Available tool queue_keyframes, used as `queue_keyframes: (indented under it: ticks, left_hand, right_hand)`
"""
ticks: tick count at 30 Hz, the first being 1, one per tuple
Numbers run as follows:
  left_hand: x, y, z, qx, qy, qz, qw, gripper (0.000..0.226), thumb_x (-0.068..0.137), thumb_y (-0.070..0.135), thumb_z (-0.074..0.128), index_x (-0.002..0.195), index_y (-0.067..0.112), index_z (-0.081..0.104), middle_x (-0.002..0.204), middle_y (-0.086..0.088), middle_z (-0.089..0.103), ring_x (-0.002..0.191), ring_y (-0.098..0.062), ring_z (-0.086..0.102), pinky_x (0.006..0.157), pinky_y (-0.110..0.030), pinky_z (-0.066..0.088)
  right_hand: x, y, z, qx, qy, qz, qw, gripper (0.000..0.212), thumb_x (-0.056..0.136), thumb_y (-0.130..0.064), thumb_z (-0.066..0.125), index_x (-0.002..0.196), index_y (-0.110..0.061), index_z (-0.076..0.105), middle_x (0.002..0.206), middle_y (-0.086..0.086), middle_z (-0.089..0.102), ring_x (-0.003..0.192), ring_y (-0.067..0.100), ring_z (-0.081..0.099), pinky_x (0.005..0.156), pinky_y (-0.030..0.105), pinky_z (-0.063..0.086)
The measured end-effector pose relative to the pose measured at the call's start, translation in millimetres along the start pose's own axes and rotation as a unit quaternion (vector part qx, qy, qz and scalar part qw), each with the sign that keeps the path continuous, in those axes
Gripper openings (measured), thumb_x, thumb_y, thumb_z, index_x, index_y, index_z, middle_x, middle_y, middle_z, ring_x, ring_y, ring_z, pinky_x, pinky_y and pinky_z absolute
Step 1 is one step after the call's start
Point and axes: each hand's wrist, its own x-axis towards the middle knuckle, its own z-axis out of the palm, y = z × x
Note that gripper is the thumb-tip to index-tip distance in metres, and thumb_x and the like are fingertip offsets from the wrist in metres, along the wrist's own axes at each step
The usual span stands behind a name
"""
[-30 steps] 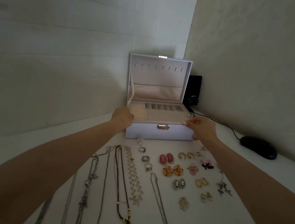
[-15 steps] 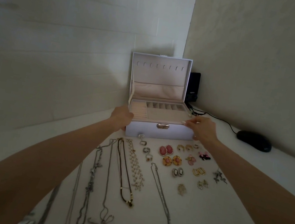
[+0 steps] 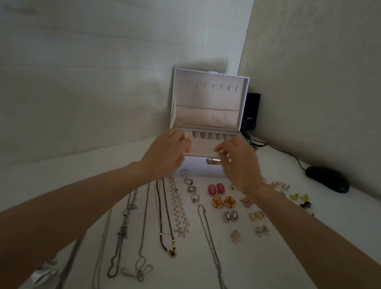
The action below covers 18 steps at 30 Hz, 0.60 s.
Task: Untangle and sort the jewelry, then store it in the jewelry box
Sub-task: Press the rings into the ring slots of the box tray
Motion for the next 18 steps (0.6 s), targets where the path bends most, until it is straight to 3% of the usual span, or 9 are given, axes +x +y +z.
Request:
queue_keyframes:
  ticks: [3, 5, 9, 18]
  left_hand:
    - [-7.1, 0.2, 5.1, 0.013, -0.045, 0.053, 0.998, 0.023, 0.063, 0.018, 0.077, 0.076, 0.015, 0.058, 0.083, -0.005, 0.049, 0.080, -0.018, 0.035, 0.066, -0.028, 0.031]
    - [-10.0, 1.1, 8.7, 0.012, -0.051, 0.062, 0.997, 0.021, 0.064, 0.019, 0.078, 0.076, 0.016, 0.061, 0.081, -0.006, 0.048, 0.080, -0.018, 0.034, 0.064, -0.029, 0.031]
    - [-10.0, 4.9, 11.8, 0.016, -0.045, 0.060, 0.997, 0.018, 0.063, 0.016, 0.075, 0.070, 0.012, 0.059, 0.079, -0.007, 0.047, 0.079, -0.018, 0.032, 0.063, -0.028, 0.021]
    - [-13.9, 6.9, 14.1, 0.015, -0.076, 0.028, 0.997, 0.029, 0.059, 0.027, 0.082, 0.070, 0.014, 0.060, 0.083, -0.005, 0.051, 0.083, -0.016, 0.034, 0.065, -0.027, 0.029]
  right_hand:
    - [-5.9, -25.9, 15.0, 0.003, -0.136, -0.027, 0.990, 0.018, 0.091, -0.017, 0.055, 0.097, -0.012, 0.071, 0.092, 0.008, 0.069, 0.083, 0.026, 0.063, 0.076, 0.039, 0.049]
    - [-11.1, -33.6, 26.7, -0.045, -0.172, -0.017, 0.984, 0.026, 0.094, -0.025, 0.047, 0.103, -0.018, 0.070, 0.099, 0.005, 0.070, 0.091, 0.024, 0.063, 0.078, 0.036, 0.047]
    - [-14.9, -41.0, 40.1, -0.101, -0.189, 0.010, 0.977, 0.028, 0.097, -0.028, 0.043, 0.108, -0.019, 0.068, 0.097, 0.006, 0.069, 0.090, 0.024, 0.062, 0.075, 0.033, 0.045]
    - [-9.7, -47.5, 51.3, -0.044, -0.149, 0.054, 0.986, 0.021, 0.093, -0.030, 0.049, 0.098, -0.020, 0.067, 0.089, 0.003, 0.070, 0.084, 0.023, 0.064, 0.069, 0.029, 0.040]
